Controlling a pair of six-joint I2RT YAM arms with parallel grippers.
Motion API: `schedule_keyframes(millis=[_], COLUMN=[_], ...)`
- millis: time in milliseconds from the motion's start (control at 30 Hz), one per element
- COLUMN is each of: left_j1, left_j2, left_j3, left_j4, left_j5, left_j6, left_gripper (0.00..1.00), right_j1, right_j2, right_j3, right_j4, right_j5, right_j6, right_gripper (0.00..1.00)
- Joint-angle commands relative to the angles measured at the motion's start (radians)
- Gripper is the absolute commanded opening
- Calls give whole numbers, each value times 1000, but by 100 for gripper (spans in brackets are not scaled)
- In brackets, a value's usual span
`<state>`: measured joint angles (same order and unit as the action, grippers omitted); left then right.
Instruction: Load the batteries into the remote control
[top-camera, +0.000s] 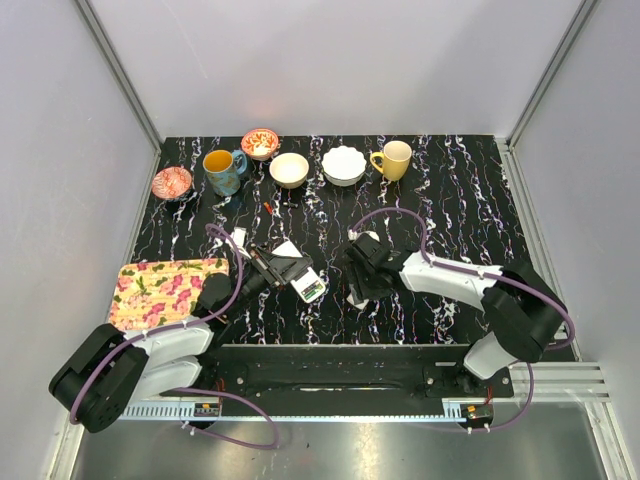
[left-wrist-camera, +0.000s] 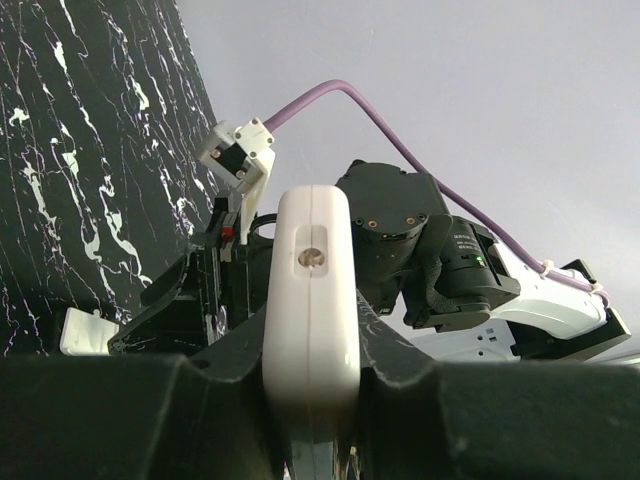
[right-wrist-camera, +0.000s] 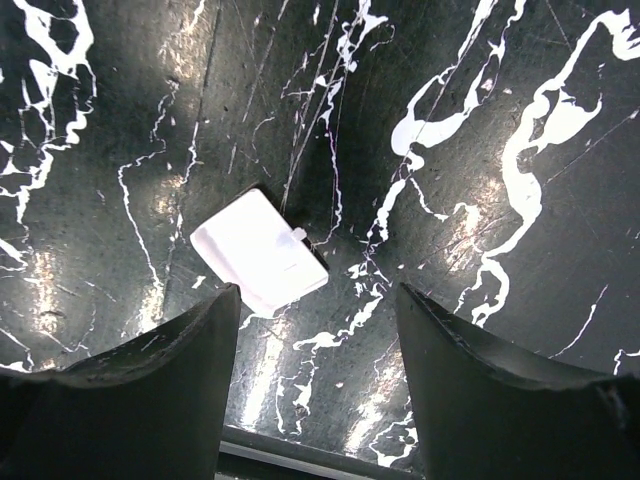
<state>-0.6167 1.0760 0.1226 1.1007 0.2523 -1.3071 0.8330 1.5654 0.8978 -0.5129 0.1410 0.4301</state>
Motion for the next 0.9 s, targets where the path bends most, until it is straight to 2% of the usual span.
schedule_keyframes(millis=[0, 333, 867], left_j1=[-6, -12, -21], left_j2=[2, 10, 24], left_j3=[0, -6, -9], left_j4=[96, 106, 125], left_j5=[-1, -8, -11], left_j6=[-3, -4, -6], left_gripper=[0, 0, 0], right_j1=[11, 11, 11], right_j2=[-42, -10, 24], right_j3=[27, 12, 10], right_j4=[17, 31, 39], right_j5=[14, -37, -37], right_j6=[24, 15, 13], right_gripper=[69, 69, 69])
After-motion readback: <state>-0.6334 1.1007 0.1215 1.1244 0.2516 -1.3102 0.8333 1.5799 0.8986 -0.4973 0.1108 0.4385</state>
